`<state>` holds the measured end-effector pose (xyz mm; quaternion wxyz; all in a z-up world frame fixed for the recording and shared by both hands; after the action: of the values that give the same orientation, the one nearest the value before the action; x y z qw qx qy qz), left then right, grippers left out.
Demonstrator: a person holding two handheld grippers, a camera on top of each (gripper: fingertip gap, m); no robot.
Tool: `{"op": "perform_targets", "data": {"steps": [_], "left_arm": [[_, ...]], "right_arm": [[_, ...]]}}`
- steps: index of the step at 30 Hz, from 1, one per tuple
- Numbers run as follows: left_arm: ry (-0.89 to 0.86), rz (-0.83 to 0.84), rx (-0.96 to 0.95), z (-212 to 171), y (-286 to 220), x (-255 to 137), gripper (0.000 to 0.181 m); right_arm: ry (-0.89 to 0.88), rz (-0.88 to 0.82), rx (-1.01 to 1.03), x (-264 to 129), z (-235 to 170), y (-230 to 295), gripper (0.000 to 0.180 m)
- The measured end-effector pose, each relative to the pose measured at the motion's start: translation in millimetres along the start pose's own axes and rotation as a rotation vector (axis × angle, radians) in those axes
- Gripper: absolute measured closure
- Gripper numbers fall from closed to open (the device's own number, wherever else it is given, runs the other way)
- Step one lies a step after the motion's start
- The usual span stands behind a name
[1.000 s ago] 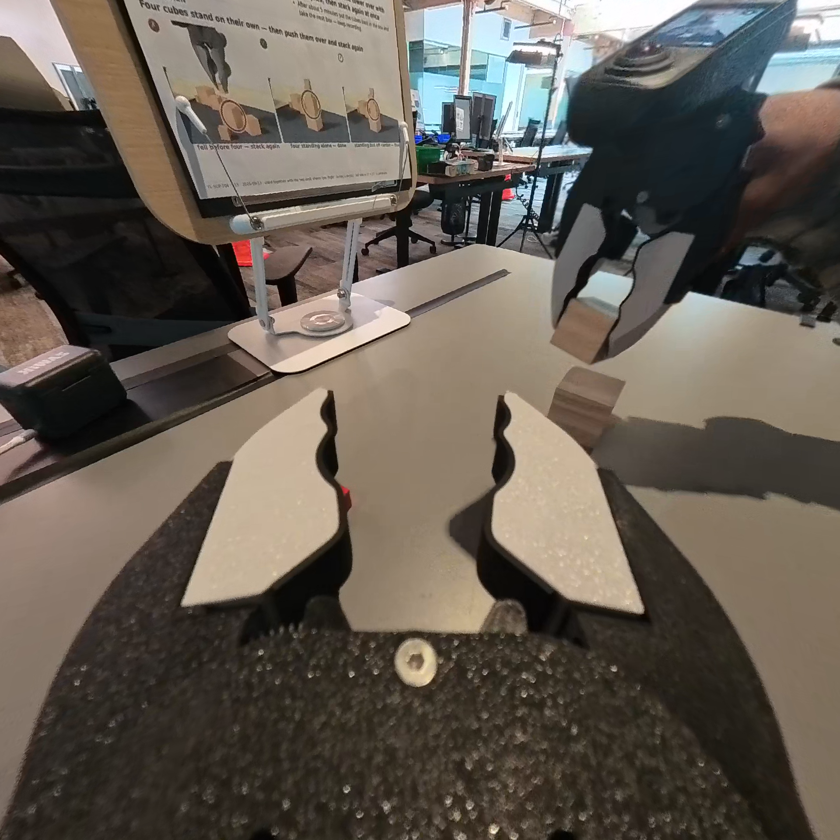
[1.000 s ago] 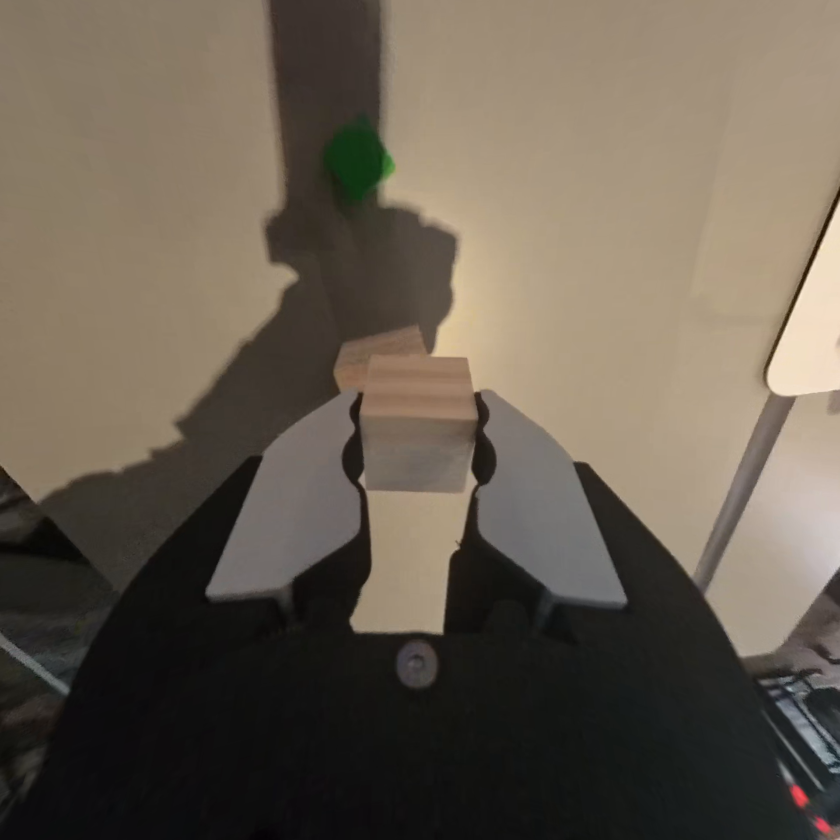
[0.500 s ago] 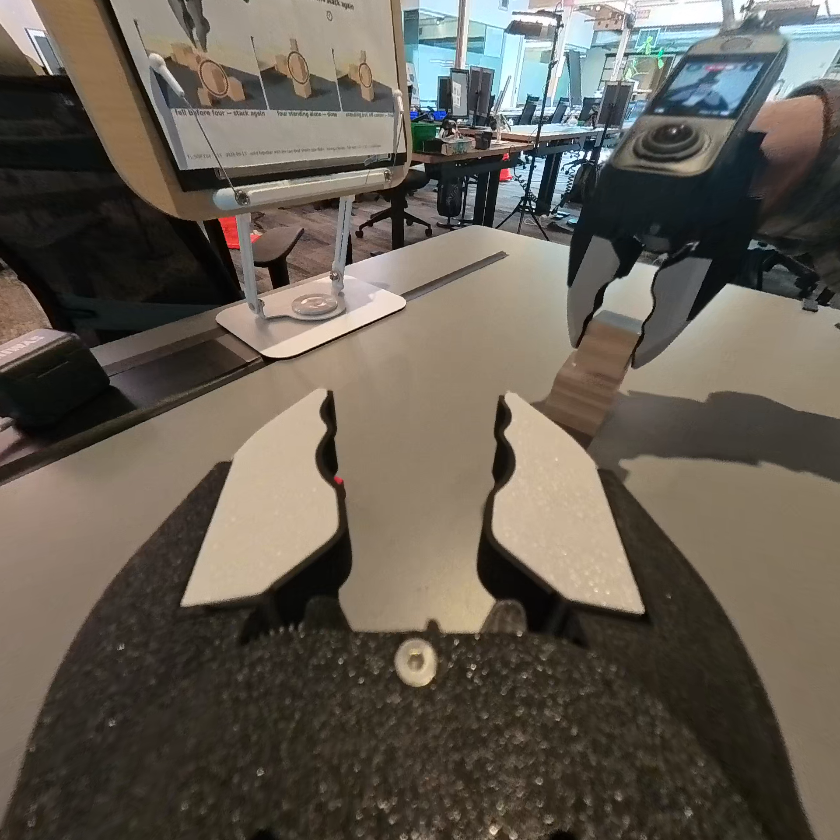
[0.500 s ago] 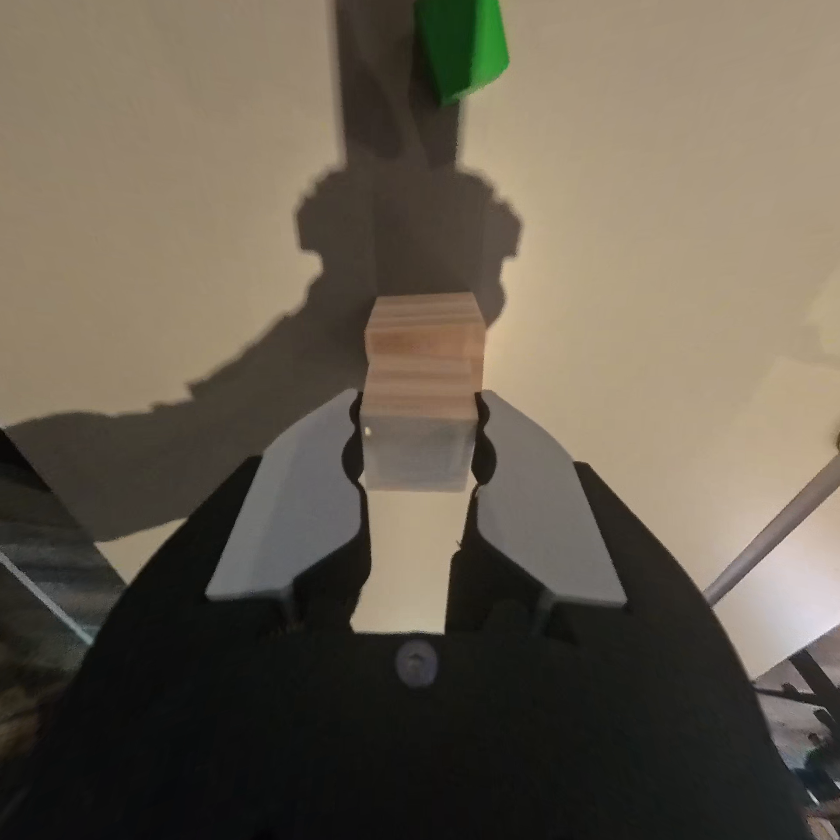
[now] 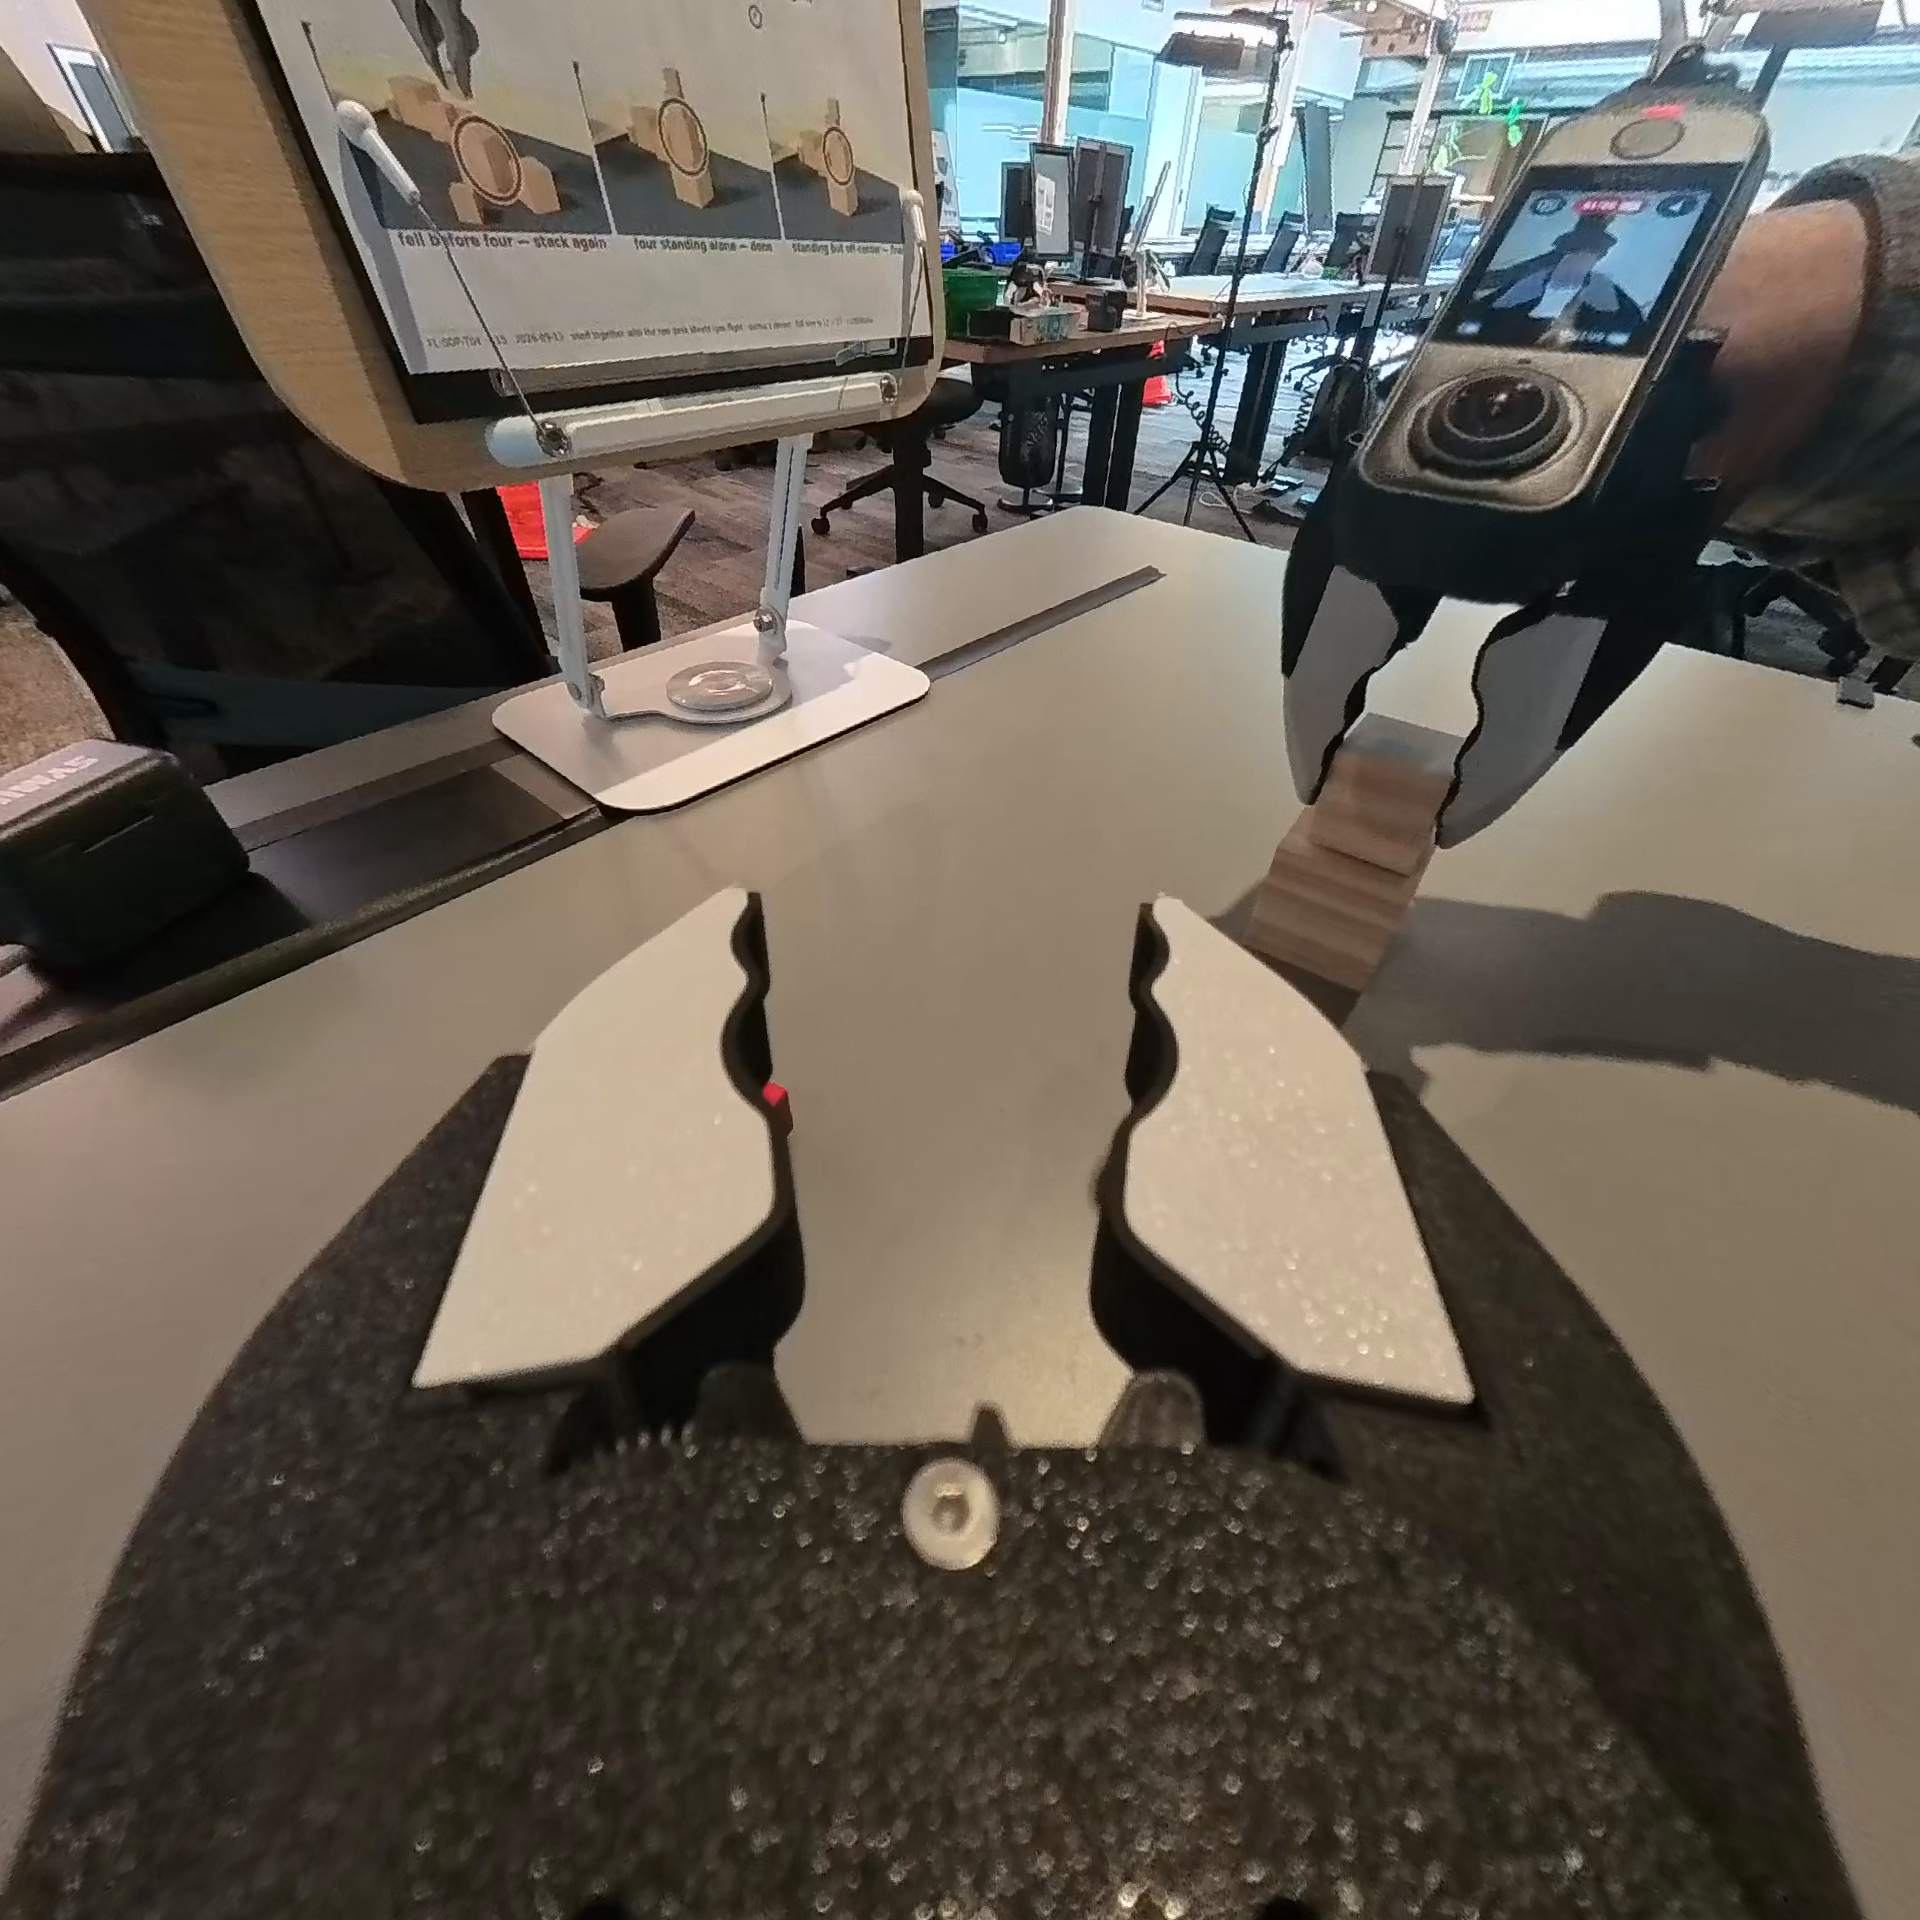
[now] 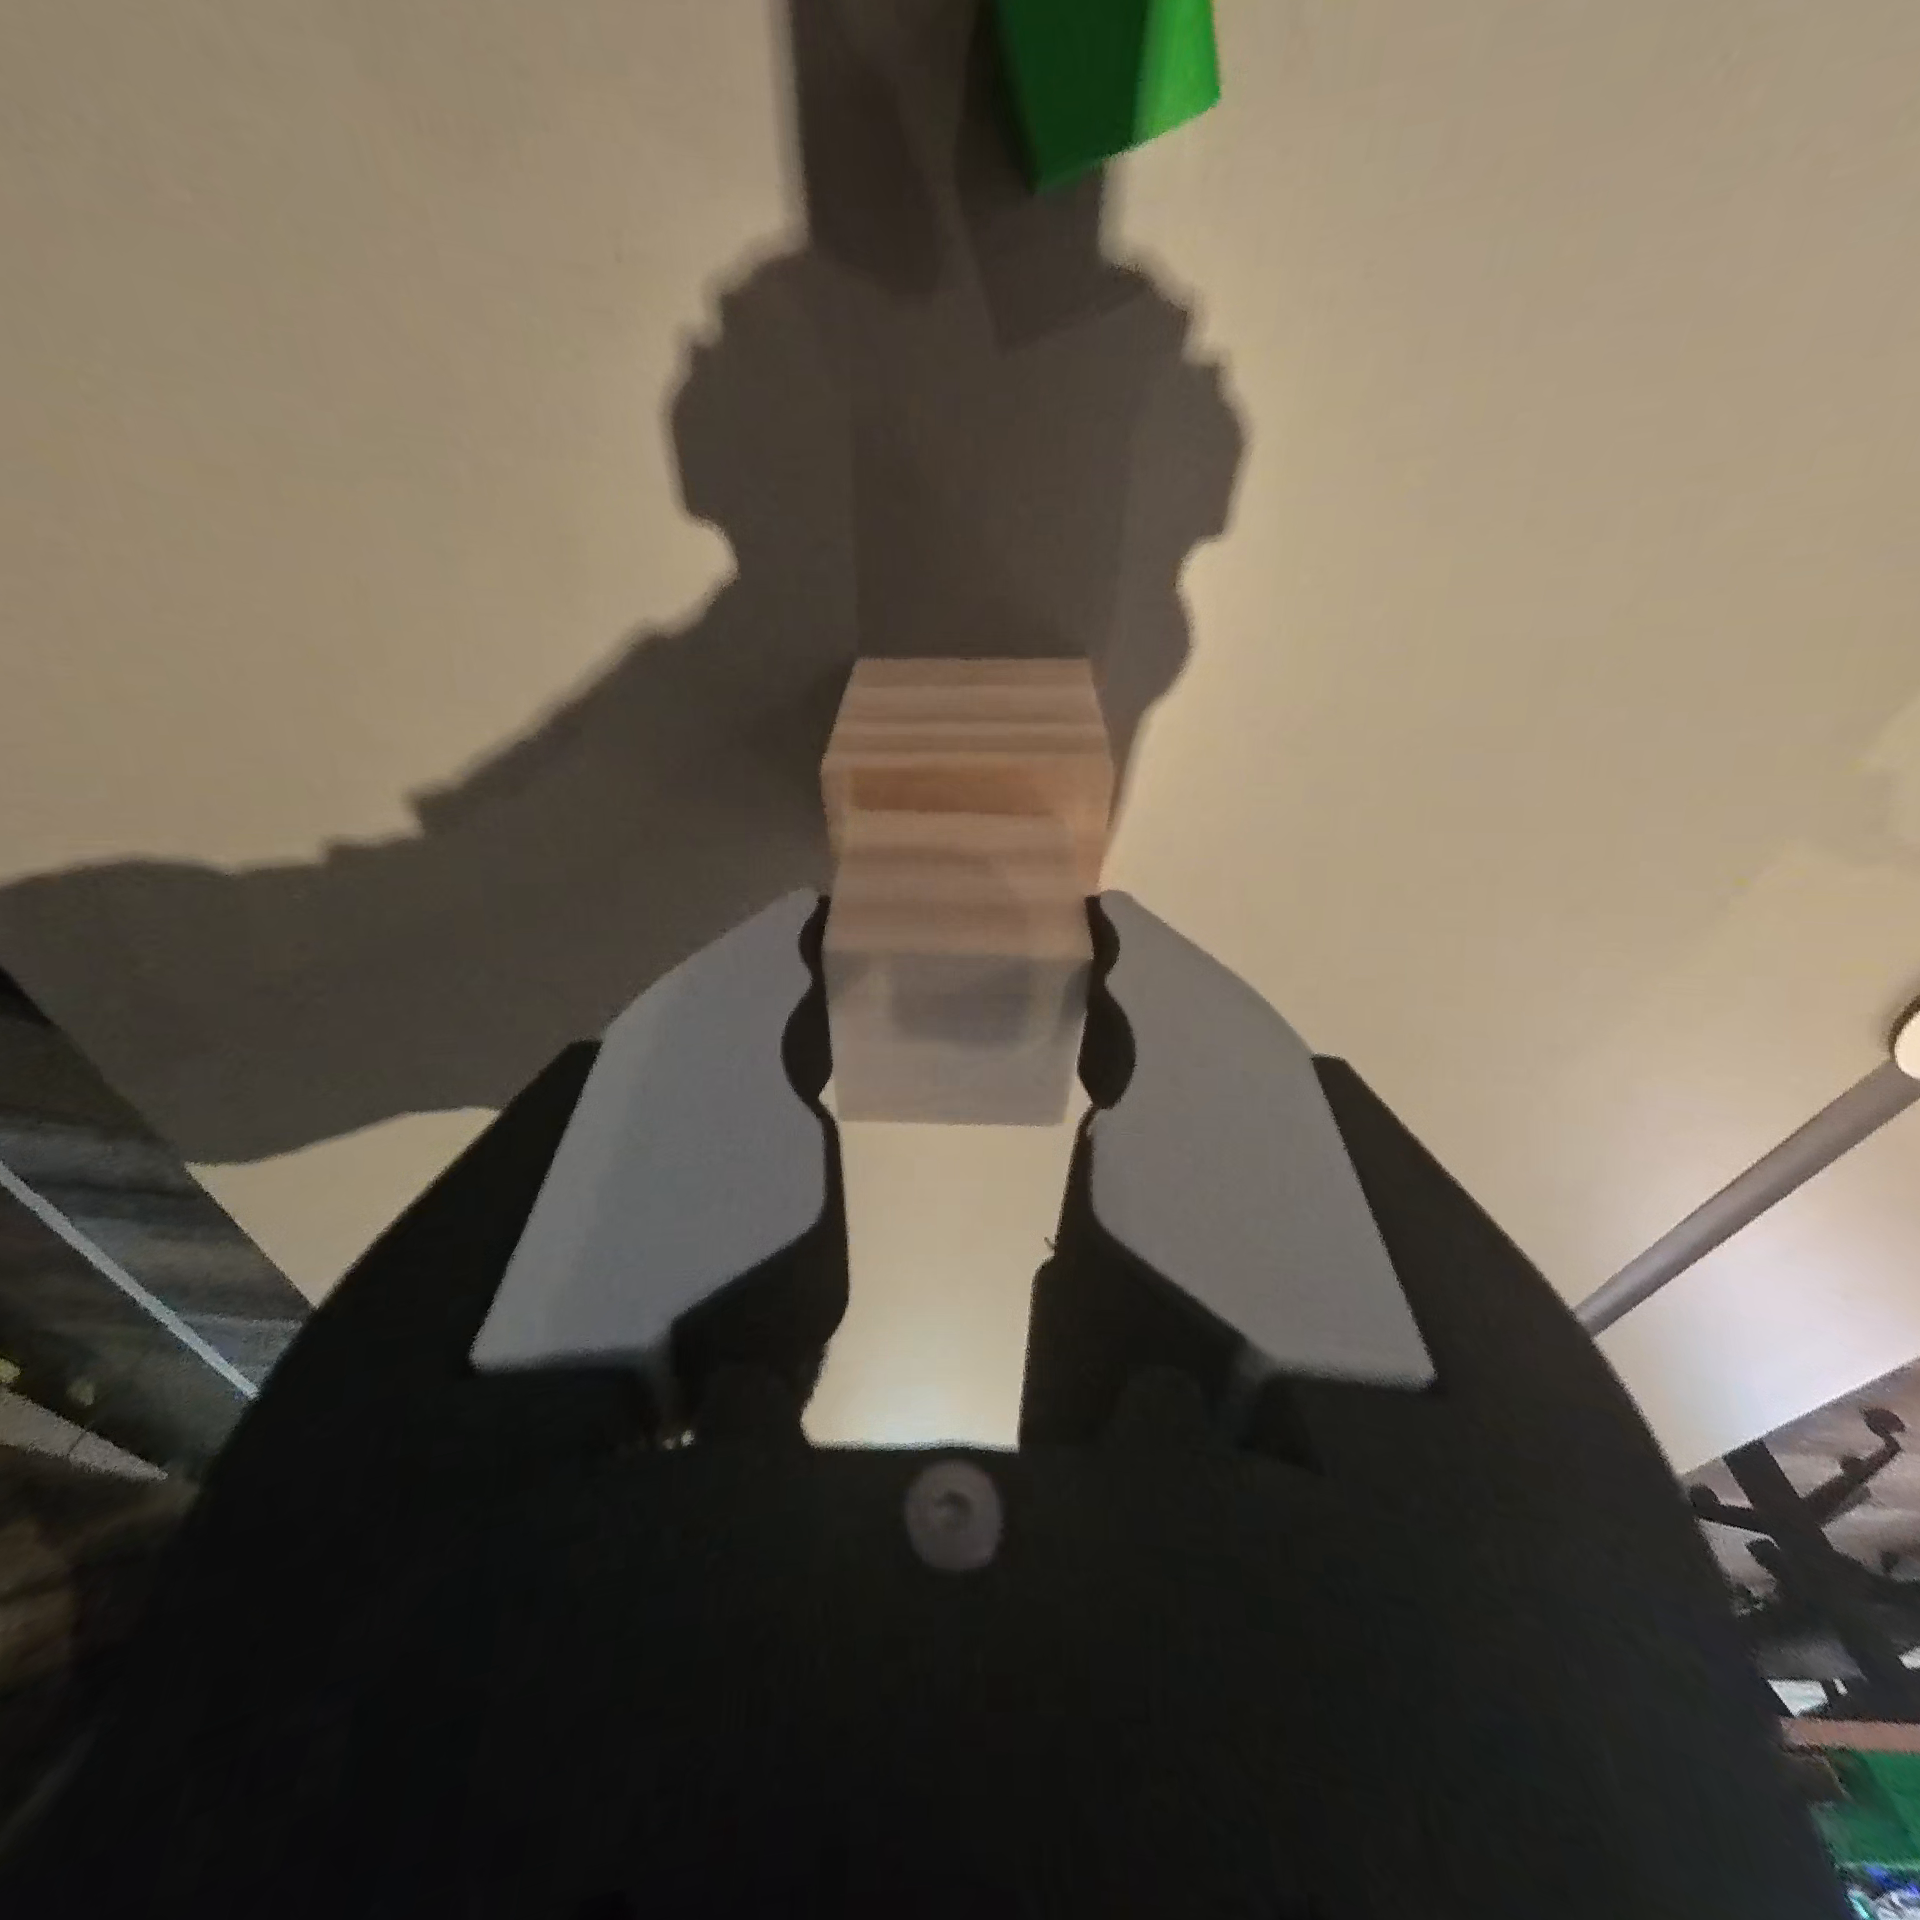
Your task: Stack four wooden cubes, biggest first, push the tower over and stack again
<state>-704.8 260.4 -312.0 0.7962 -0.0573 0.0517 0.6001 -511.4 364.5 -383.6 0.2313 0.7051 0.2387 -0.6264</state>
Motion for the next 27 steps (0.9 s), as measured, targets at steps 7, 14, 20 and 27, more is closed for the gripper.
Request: {"op": "perform_targets", "data": {"steps": [7,14,20,27], "left_arm": [[0.005,-0.001,-0.003,-1.5,0.3,0.8,0.114],[0.008,-0.003,0.0,-2.0,-0.3,1.3,0.114],[0.012,-0.002,0.001,-2.7,-0.2,1.8,0.114],[0.017,-0.002,0.001,-3.9,-0.2,2.6,0.114]], "right_arm": [[-0.002,0.006,-0.004,0.7,1.7,0.2,0.135],[-0.014,0.007,-0.02,0.7,1.6,0.0,0.135],[-0.039,0.009,-0.013,0.7,2.0,0.1,0.135],[-0.055,0.01,-0.003,0.2,1.6,0.1,0.135]]}}
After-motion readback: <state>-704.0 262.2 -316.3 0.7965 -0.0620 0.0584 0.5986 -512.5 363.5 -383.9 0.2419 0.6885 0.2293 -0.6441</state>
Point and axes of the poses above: each gripper's, where its closed fingertips meet, x out along the fingers, z out of its top, y = z × x across the jaws, the point moved 1 cm from there along -x, back along the fingers, and after that the axes turned 1 degree about -y, right-handed, at the moved point
